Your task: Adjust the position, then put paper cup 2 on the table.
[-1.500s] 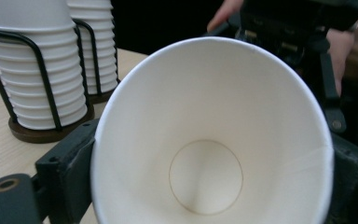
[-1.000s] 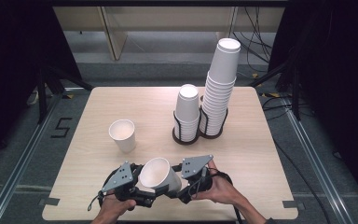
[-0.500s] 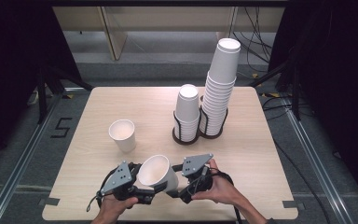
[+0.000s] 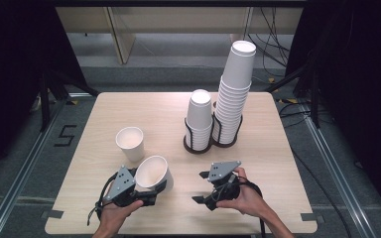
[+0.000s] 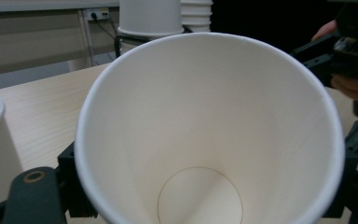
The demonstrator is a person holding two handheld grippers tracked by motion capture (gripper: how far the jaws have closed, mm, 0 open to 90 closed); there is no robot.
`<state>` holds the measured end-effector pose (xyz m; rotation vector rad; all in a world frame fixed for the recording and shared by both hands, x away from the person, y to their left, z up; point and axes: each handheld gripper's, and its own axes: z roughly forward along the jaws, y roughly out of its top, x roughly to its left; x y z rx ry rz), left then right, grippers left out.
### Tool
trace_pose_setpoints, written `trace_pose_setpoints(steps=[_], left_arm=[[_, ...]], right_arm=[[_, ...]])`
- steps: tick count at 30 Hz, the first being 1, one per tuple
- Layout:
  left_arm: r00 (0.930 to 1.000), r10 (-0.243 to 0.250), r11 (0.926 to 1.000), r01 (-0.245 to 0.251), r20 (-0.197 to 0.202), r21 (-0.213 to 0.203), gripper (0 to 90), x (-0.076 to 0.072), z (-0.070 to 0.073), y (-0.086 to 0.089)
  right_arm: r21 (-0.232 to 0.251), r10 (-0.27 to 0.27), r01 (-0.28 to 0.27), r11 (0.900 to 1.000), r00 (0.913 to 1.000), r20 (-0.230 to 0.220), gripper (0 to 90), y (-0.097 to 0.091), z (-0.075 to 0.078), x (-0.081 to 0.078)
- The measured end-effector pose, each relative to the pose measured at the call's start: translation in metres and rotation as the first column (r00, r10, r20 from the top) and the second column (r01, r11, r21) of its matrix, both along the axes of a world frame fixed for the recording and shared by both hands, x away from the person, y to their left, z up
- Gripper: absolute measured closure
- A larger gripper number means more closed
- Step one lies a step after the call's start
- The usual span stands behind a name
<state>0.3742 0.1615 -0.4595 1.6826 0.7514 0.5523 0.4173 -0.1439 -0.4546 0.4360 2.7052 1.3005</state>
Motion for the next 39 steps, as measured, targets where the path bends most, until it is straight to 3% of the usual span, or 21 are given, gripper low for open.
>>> trace_pose_setpoints(steps=[5,10,17,18,29,31,32,39], left_arm=[[0.9980,0.064,0.9971,-0.063,-0.006,0.041,17.7,0.001,-0.001,0.005],[0.9924,0.122,0.9913,-0.120,-0.021,0.054,17.7,0.002,-0.002,0.012],[0.9891,0.142,0.9881,-0.140,-0.037,0.063,17.6,0.002,-0.003,0.019],[0.9889,0.144,0.9879,-0.142,-0.036,0.063,17.6,0.001,-0.003,0.019],[0.9855,0.161,0.9834,-0.156,-0.054,0.093,17.4,0.001,-0.006,0.024],[0.9837,0.171,0.9816,-0.166,-0.055,0.095,17.4,0.001,-0.006,0.026],[0.9834,0.173,0.9813,-0.168,-0.053,0.094,17.4,0.001,-0.007,0.026],[0.9791,0.195,0.9762,-0.188,-0.057,0.107,17.4,0.000,-0.009,0.034]], right_arm=[[0.001,-0.050,0.050,0.9988,0.9988,0.002,19.6,-0.009,0.000,0.001],[-0.020,-0.118,0.118,0.9928,0.9931,0.001,18.6,-0.019,-0.003,0.002],[-0.032,-0.175,0.174,0.9842,0.9846,-0.007,18.1,-0.030,-0.007,0.001],[-0.027,-0.168,0.168,0.9854,0.9858,0.010,18.1,-0.031,-0.009,0.002],[-0.055,-0.193,0.193,0.9797,0.9812,0.008,18.1,-0.041,-0.011,0.000],[-0.058,-0.188,0.189,0.9802,0.9817,0.032,18.0,-0.042,-0.011,0.000],[-0.059,-0.199,0.199,0.9782,0.9800,0.013,18.1,-0.042,-0.011,-0.001],[-0.064,-0.201,0.201,0.9774,0.9795,0.018,18.1,-0.046,-0.013,-0.001]])
